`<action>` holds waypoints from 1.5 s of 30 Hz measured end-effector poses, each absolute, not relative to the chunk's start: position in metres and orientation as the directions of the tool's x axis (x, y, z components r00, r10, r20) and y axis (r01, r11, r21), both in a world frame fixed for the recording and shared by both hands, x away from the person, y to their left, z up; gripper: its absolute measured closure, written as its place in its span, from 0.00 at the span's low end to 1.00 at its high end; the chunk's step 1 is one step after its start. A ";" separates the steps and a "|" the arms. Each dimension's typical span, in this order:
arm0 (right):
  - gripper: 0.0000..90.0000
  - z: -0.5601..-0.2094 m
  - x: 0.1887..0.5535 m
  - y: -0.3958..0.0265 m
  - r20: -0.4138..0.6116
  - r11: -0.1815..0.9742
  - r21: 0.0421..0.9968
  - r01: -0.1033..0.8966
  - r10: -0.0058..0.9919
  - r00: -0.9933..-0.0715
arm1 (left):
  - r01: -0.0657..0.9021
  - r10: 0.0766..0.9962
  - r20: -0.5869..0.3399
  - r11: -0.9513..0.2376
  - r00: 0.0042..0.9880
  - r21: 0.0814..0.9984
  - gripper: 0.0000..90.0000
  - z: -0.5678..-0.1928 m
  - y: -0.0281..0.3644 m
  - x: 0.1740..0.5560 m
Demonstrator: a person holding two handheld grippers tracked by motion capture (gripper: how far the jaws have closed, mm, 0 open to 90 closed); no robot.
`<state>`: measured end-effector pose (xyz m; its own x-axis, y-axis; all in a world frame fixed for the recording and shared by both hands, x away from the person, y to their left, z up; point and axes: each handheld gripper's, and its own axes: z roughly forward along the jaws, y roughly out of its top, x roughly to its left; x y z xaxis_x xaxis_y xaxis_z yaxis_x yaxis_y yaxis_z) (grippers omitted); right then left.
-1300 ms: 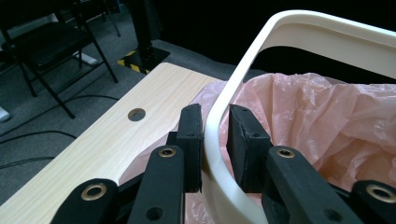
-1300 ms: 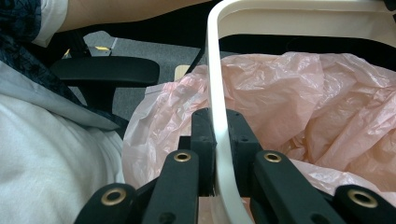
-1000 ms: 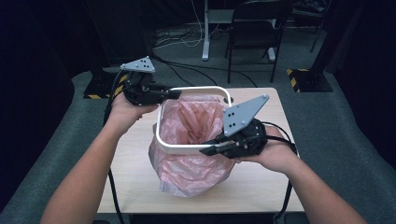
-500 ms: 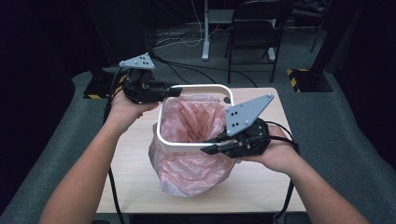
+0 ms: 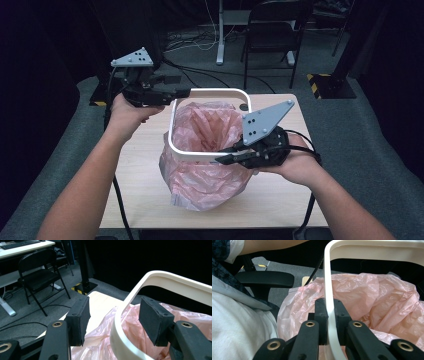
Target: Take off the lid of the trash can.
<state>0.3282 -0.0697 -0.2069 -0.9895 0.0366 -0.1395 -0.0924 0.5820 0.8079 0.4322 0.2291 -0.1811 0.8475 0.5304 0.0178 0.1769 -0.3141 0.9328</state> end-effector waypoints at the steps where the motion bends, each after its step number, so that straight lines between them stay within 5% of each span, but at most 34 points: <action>1: 0.94 -0.207 0.329 -0.070 -0.140 0.584 0.807 -0.092 0.038 -0.989 | 0.176 0.531 0.019 -0.314 0.847 0.933 0.47 -0.181 0.230 0.431; 28: 0.93 -0.215 0.356 -0.135 -0.105 0.515 0.855 0.066 0.296 -0.949 | 0.170 0.536 0.029 -0.319 0.844 0.932 0.47 -0.217 0.258 0.404; 45: 0.93 -0.209 0.355 -0.159 -0.129 0.487 0.870 0.079 0.379 -0.917 | 0.165 0.512 0.032 -0.334 0.859 0.928 0.47 -0.228 0.253 0.396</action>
